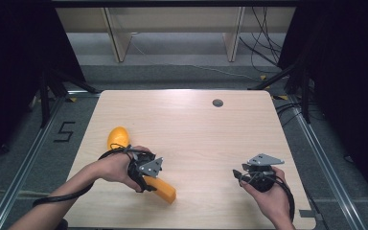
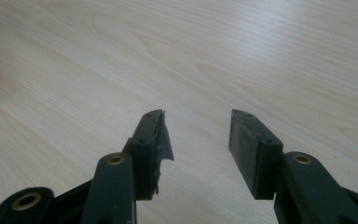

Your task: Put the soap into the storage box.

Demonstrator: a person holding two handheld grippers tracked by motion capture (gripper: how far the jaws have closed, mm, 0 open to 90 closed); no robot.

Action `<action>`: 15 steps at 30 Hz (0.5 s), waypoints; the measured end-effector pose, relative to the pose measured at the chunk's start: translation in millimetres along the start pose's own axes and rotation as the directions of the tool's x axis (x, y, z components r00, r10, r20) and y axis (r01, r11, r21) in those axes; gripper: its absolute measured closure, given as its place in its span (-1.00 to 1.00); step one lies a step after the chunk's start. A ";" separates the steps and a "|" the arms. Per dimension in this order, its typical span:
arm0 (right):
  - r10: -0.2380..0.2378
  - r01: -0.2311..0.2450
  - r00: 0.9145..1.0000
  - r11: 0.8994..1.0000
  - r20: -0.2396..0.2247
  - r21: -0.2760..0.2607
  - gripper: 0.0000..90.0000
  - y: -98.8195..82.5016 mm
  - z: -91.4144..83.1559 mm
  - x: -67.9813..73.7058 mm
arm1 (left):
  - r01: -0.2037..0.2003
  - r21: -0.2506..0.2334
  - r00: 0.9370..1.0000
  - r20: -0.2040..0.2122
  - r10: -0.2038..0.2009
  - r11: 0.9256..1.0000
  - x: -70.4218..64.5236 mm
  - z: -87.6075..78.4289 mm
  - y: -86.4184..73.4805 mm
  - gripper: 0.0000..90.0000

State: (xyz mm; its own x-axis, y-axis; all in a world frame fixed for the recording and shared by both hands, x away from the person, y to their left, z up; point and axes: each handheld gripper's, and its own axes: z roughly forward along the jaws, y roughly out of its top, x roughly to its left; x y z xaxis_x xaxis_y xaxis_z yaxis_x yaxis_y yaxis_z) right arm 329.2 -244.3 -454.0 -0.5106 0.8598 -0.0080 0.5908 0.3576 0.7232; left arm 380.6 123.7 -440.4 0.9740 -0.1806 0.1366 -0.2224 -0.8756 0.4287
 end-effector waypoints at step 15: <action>0.005 -0.004 1.000 1.000 -0.026 0.004 0.23 -0.3 2.1 -0.5 | -0.033 0.019 0.998 0.057 0.032 0.999 -2.7 17.2 4.6 -0.11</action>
State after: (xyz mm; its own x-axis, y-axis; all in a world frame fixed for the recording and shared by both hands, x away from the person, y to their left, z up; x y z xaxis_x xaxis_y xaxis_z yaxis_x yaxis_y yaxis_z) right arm 330.6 -244.1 -455.7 -0.5239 0.8517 0.0130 0.5953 0.3551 0.7208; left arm 377.7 112.4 -454.2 0.9674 -0.2332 0.0992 -0.2533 -0.8776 0.4070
